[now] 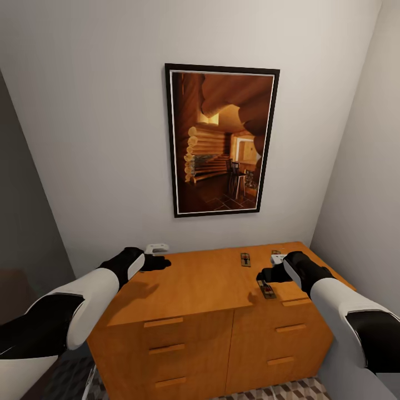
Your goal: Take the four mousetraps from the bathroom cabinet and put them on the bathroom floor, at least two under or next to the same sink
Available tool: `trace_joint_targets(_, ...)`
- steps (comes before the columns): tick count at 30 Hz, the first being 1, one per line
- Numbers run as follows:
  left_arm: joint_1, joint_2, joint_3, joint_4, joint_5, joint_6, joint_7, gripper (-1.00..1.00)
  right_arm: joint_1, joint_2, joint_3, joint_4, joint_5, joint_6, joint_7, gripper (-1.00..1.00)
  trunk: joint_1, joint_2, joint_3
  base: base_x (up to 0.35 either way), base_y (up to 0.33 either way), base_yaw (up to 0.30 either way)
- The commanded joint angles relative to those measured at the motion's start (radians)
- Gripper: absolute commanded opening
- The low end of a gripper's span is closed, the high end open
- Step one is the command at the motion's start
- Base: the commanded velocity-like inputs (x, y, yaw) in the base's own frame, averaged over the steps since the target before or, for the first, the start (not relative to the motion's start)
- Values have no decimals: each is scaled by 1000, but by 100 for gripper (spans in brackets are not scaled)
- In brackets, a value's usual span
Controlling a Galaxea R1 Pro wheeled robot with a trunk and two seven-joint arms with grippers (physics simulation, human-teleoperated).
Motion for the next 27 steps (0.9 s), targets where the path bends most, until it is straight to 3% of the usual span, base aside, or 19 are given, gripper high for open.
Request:
trace_joint_targets(1,-1,0,-8,-1,10,5,0,100,-1,-1,8,-2,-2,4,4,100,1,-2,-2,0,0,0)
trace_joint_targets(15,-1,-2,-8,-1,10,5,0,100,-1,-1,9,-2,-2,4,4,100,1,-2,-2,0,0,0)
trace_joint_targets(27,-1,-26,-8,-2,8,7,8,100,-1,-1,9,-2,-1,4,3,100,1,-2,-2,0,0,0)
